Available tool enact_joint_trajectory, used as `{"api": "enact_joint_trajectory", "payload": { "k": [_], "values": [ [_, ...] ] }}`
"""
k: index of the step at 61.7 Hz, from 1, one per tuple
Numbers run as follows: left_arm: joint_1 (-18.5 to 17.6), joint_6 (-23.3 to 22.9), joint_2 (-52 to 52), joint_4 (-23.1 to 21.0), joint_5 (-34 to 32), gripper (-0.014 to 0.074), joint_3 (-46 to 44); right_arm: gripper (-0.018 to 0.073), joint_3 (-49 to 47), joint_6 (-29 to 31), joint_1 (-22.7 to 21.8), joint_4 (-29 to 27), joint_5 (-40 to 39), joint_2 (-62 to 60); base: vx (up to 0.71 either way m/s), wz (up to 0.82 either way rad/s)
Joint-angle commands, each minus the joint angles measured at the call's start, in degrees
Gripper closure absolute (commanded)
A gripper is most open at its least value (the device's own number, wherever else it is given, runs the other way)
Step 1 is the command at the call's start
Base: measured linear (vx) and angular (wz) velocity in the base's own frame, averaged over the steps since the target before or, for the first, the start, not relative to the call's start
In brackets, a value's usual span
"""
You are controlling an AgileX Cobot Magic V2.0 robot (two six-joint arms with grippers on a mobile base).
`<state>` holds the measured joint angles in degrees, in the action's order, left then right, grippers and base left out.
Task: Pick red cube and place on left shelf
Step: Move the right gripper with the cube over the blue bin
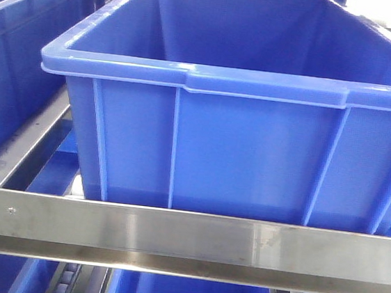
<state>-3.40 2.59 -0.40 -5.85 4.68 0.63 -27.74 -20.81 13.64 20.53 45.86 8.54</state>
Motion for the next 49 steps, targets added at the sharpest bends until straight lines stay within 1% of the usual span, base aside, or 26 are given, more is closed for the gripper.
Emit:
{"api": "enact_joint_trajectory", "payload": {
  "k": [1, 8, 12, 16, 17, 20, 24, 32, 38, 43, 49],
  "values": [
    [-0.1, -0.3, -0.8, -0.1, -5.1, 0.0495, 1.4, 0.0377, -1.8, 0.4, -0.3, 1.9, -6.9, 1.0, 0.0, 0.0],
    [-0.1, -0.3, -0.8, -0.1, -5.1, 0.0495, 1.4, 0.0377, -5.4, 0.9, -0.3, -0.6, -9.4, 4.0, 0.0, 0.0],
    [-0.1, -0.3, -0.8, -0.1, -5.1, 0.0495, 1.4, 0.0377, -8.2, 3.7, -0.2, -3.3, -9.8, 7.7, 0.0, 0.0],
    [-0.1, -0.3, -0.8, -0.1, -5.1, 0.0495, 1.4, 0.0377, -12.4, 8.9, 0.5, -7.7, -9.6, 12.6, 0.0, 0.0],
    [-0.1, -0.3, -0.8, -0.1, -5.1, 0.0495, 1.4, 0.0377, -13.7, 10.8, 1.0, -9.1, -9.6, 14.3, 0.0, 0.0],
    [-0.1, -0.3, -0.8, -0.1, -5.1, 0.0495, 1.4, 0.0377, -16.6, 13.8, 2.9, -12.1, -9.7, 18.2, 0.0, 0.0],
    [-0.1, -0.3, -0.8, -0.1, -5.1, 0.0495, 1.4, 0.0377, -20.4, 15.8, 6.2, -14.4, -9.5, 24.0, 0.0, 0.0],
    [-0.1, -0.3, -0.8, -0.1, -5.1, 0.0495, 1.4, 0.0377, -27.6, 17.1, 12.4, -14.6, -8.8, 35.3, 0.0, 0.0],
    [-0.1, -0.3, -0.8, -0.1, -5.1, 0.0495, 1.4, 0.0377, -33.4, 17.1, 15.6, -14.5, -8.1, 43.6, 0.0, 0.0],
    [-0.1, -0.3, -0.8, -0.1, -5.1, 0.0495, 1.4, 0.0377, -37.7, 17.1, 17.3, -14.5, -8.0, 51.0, 0.0, 0.0],
    [-0.1, -0.3, -0.8, -0.1, -5.1, 0.0495, 1.4, 0.0377, -43.1, 17.1, 17.8, -14.6, -8.2, 58.9, 0.0, 0.0]
  ]
}}
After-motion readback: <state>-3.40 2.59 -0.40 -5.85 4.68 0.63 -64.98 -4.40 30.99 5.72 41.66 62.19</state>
